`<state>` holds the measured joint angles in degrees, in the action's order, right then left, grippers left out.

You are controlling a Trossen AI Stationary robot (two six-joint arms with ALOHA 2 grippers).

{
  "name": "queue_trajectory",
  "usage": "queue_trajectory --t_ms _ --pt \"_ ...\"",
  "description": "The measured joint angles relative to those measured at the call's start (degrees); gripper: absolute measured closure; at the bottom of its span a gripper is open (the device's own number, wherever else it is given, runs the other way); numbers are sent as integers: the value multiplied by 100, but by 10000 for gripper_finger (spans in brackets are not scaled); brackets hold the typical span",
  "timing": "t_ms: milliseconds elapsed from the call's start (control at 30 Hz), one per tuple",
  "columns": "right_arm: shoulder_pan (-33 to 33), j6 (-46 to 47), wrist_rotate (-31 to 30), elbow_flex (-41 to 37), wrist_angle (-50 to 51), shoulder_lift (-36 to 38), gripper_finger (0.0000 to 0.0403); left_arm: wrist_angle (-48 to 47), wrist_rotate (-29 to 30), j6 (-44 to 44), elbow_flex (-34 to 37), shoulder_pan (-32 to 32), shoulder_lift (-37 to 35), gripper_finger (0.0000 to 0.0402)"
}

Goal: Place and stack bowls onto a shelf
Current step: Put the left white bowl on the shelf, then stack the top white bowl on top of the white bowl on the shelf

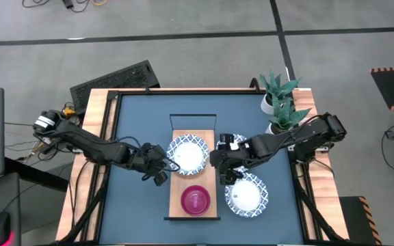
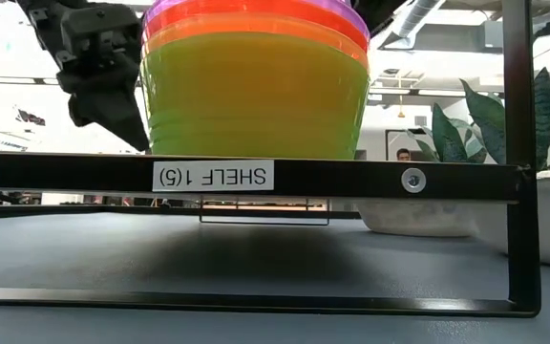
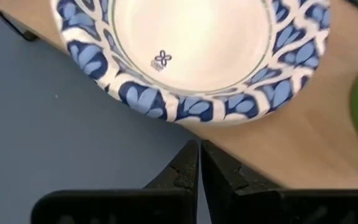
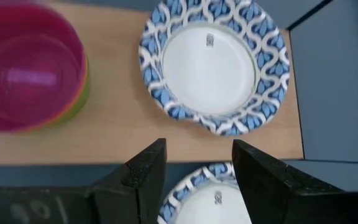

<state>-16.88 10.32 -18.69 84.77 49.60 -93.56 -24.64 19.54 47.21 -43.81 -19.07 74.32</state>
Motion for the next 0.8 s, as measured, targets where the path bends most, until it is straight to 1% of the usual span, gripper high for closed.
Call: queue_trajectory --t_ms 133,400,500,567,700,800 --pt "-35 85 -85 -2 32 39 195 90 -31 -131 0 98 138 398" --pt "-74 330 -95 0 218 61 195 666 23 -525 0 464 142 397" --pt "-74 361 -95 0 258 61 195 693 -21 -618 0 572 142 397" --pt "-74 607 -102 2 425 61 195 674 -121 -624 0 614 138 397" --pt "-63 1380 -104 -15 1368 59 195 460 -266 -619 0 616 -24 397" --pt "-68 2008 -95 -253 1410 63 195 400 -320 -614 0 616 -317 397"
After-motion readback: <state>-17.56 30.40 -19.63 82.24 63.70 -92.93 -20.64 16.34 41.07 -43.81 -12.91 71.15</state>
